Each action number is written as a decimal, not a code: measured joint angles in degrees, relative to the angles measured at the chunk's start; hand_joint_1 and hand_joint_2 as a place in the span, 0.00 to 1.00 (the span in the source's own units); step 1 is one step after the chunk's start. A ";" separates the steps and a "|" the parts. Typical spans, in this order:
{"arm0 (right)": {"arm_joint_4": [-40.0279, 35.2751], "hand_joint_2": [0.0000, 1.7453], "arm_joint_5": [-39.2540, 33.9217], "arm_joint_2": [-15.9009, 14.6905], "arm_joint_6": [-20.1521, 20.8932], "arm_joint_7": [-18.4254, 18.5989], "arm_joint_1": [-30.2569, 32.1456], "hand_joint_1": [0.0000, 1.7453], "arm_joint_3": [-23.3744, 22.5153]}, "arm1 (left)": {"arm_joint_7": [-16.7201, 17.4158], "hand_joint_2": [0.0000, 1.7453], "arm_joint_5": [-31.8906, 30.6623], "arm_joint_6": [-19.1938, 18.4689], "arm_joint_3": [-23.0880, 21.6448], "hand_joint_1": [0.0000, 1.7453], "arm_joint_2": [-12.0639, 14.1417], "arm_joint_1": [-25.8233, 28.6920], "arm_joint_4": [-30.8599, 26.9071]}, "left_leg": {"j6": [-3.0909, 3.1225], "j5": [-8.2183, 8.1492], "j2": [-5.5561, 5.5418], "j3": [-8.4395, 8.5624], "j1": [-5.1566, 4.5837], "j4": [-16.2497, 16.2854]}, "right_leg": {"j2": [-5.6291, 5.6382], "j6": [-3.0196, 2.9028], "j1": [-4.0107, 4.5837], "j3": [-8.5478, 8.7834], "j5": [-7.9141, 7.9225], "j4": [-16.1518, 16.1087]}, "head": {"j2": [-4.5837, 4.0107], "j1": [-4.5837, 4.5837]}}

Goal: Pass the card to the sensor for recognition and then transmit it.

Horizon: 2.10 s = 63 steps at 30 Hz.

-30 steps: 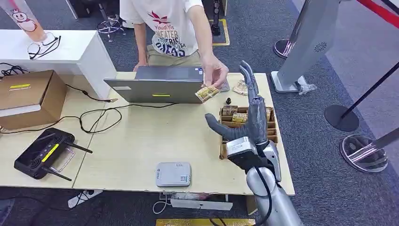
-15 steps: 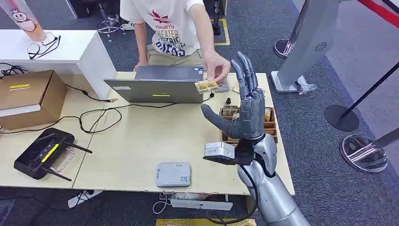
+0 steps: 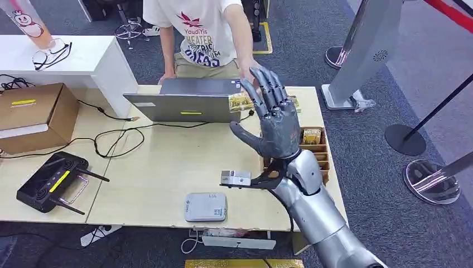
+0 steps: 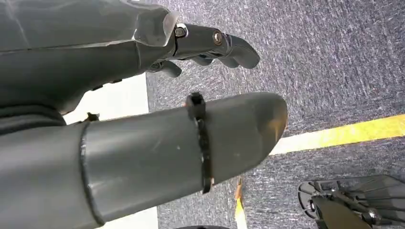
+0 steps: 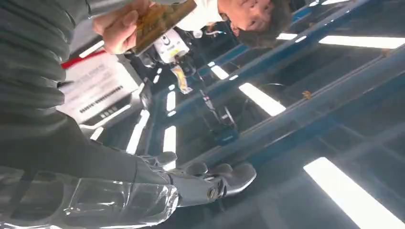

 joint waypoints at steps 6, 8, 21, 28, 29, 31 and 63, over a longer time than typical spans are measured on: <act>1.82 1.00 0.40 0.48 0.00 -0.04 -0.82 0.00 -0.64 | -0.24 0.00 0.00 0.00 0.02 0.00 0.00 0.03 0.00 | 0.00 0.00 -0.01 0.00 0.00 0.00 | -0.01 0.00 0.00 0.00 0.00 0.00 | 0.00 0.00; 2.41 1.00 0.97 0.64 0.00 -0.06 -1.10 0.00 -0.83 | -0.26 0.00 0.00 0.00 0.02 0.00 0.00 0.04 0.00 | 0.00 0.00 -0.01 0.00 0.00 0.00 | -0.01 0.00 0.00 0.00 0.00 0.00 | 0.00 0.00; 7.02 1.00 3.52 2.21 0.00 -0.89 -2.71 0.00 -4.05 | -0.39 0.00 -0.31 0.35 0.46 0.00 0.00 0.31 0.00 | 0.00 0.00 -0.01 -0.01 0.00 0.00 | 0.00 0.00 0.00 0.00 0.00 0.00 | 0.00 -0.02; 7.87 1.00 3.59 2.76 0.00 -0.98 -2.89 0.18 -5.20 | -0.39 0.00 -0.59 0.50 0.68 0.00 0.00 0.34 0.00 | 0.00 0.00 -0.01 0.00 0.00 0.00 | 0.00 0.00 0.00 0.00 0.00 0.00 | 0.00 0.00; 7.98 1.00 3.59 2.78 0.00 -0.98 -2.93 0.77 -5.23 | -0.39 0.00 -0.59 0.52 0.74 0.00 0.00 0.34 0.00 | 0.00 0.00 -0.01 0.00 0.00 0.00 | 0.00 0.00 0.00 0.00 0.00 0.00 | 0.00 0.00; 8.22 1.00 3.59 2.84 0.00 -0.98 -2.99 0.99 -5.27 | -0.39 0.00 -0.61 0.52 0.83 0.00 0.00 0.36 0.00 | 0.00 0.00 -0.01 0.00 0.00 0.00 | -0.01 0.00 0.00 0.00 0.00 0.00 | 0.00 0.00; 9.69 1.00 2.21 3.35 -0.02 -0.48 -3.53 1.00 -5.29 | -0.83 0.00 -0.61 0.52 0.90 0.00 0.02 0.96 0.00 | 0.00 0.00 -0.01 0.00 0.00 0.00 | -0.01 0.00 0.00 0.00 0.00 0.00 | 0.00 0.00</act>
